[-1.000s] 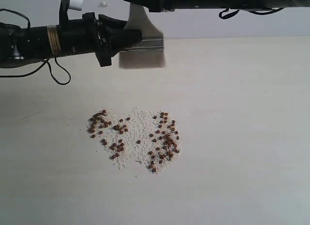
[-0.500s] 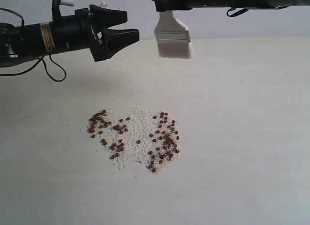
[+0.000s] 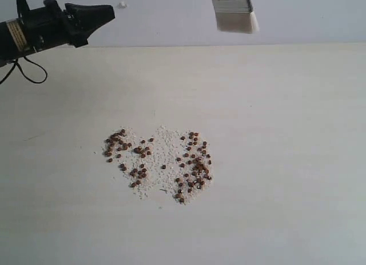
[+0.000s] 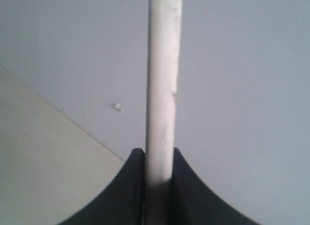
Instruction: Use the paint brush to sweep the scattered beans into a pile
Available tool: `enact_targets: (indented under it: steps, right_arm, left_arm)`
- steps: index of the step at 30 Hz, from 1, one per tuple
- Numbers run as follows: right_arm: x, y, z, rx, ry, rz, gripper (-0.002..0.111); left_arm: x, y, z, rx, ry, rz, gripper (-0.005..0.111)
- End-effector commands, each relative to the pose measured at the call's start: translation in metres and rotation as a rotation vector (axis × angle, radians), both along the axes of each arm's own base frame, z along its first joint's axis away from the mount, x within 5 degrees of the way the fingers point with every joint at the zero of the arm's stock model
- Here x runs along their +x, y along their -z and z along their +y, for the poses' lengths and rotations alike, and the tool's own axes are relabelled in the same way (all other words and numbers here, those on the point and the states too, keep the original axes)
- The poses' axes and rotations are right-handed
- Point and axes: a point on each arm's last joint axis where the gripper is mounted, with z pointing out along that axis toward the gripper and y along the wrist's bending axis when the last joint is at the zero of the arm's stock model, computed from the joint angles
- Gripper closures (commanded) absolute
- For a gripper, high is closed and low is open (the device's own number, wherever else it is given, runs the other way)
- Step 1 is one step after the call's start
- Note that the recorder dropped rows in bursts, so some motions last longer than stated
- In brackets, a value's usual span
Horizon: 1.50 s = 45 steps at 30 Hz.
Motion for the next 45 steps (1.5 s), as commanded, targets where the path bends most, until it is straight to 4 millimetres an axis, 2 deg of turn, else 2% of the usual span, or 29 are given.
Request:
enact_targets:
  steps: [1, 6, 9, 12, 18, 23, 29, 32, 36, 41, 45]
  right_arm:
    - [-0.026, -0.011, 0.01, -0.136, 0.116, -0.08, 0.108]
    - [-0.052, -0.013, 0.017, -0.19, 0.171, -0.108, 0.108]
    - [-0.062, -0.016, 0.013, -0.188, 0.188, -0.112, 0.108]
    - [-0.07, -0.023, 0.004, -0.156, 0.246, -0.113, 0.108]
    - [-0.096, -0.037, -0.01, -0.099, 0.27, -0.113, 0.108]
    - [-0.121, -0.039, -0.018, -0.065, 0.238, -0.095, 0.108]
    - [-0.149, -0.033, -0.025, -0.046, 0.176, -0.062, 0.108]
    - [-0.159, -0.031, -0.028, -0.041, 0.149, -0.056, 0.108]
    - [-0.17, -0.03, -0.026, -0.032, 0.079, -0.045, 0.108]
    - [-0.178, -0.032, -0.02, -0.007, -0.015, -0.033, 0.108]
    - [-0.186, -0.037, -0.03, -0.016, 0.038, -0.071, 0.108]
  left_arm:
    - [0.009, -0.008, 0.01, 0.094, -0.169, 0.084, 0.107]
    - [0.002, -0.019, 0.015, 0.25, -0.368, 0.098, 0.107]
    - [-0.013, -0.036, 0.025, 0.235, -0.485, 0.108, 0.107]
    - [-0.036, -0.049, 0.039, 0.194, -0.6, 0.09, 0.107]
    - [-0.107, -0.066, 0.076, 0.184, -0.854, 0.002, 0.107]
    - [-0.181, -0.076, 0.097, 0.11, -0.912, -0.08, 0.107]
    - [-0.261, -0.071, 0.119, -0.034, -0.971, -0.171, 0.107]
    - [-0.288, -0.063, 0.124, -0.044, -0.974, -0.196, 0.107]
    - [-0.308, -0.057, 0.129, -0.041, -0.979, -0.191, 0.107]
    - [-0.322, -0.051, 0.133, -0.024, -0.983, -0.168, 0.107]
    - [-0.329, -0.03, 0.134, -0.054, -0.98, -0.091, 0.107]
